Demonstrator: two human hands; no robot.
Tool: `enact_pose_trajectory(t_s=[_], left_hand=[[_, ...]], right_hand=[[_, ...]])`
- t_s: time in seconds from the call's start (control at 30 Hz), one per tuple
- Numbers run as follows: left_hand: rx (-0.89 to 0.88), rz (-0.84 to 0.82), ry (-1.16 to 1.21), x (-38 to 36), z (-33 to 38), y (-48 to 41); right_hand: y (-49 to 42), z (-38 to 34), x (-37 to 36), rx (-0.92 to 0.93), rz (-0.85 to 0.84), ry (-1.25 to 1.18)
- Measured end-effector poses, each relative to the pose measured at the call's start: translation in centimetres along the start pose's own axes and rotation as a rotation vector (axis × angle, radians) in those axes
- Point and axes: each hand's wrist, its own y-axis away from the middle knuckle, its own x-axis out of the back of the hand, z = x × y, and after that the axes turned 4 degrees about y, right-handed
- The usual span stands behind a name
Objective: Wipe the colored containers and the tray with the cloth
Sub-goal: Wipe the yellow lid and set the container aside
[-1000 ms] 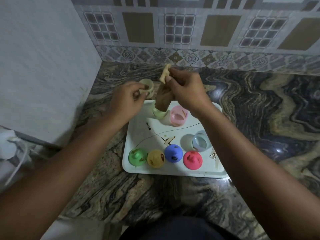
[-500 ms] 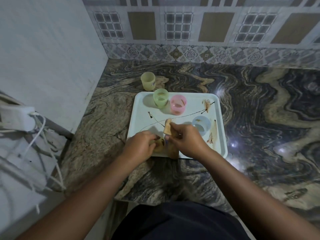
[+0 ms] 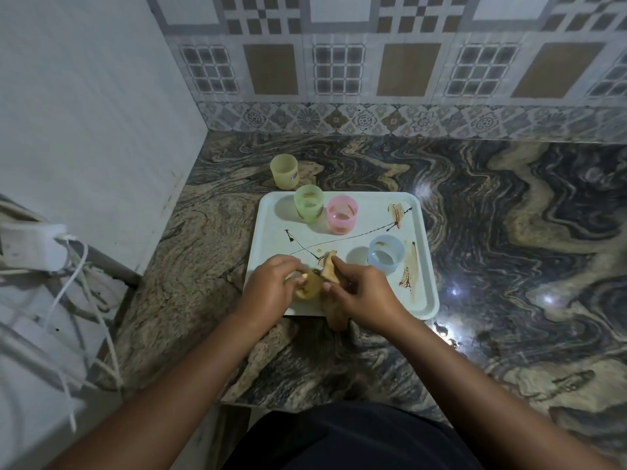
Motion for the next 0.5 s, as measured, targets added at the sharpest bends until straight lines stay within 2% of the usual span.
enact_pose_trajectory(t_s=[0.1,0.2,0.37,0.5], left_hand=[[0.237,0.018,0.293,1.3,2.4,-0.4],[0.467,0.028,0.703,2.5,4.1,-0.8],[0.626,0.128,1.207,3.7,6.0,-1.4],[0.682,-0.010,1.480,4.4,7.4,-1.7]], right_hand=[[0.4,-0.8,0.2,-0.005,0.001,-0.160],[0.2,-1.9,1.1,-0.009,0.048,-0.313],[-0.1,-4.6,3.5,0.059,0.096,-0.505],[0.2,-5.6,4.8,0.140,0.107,-0.543]])
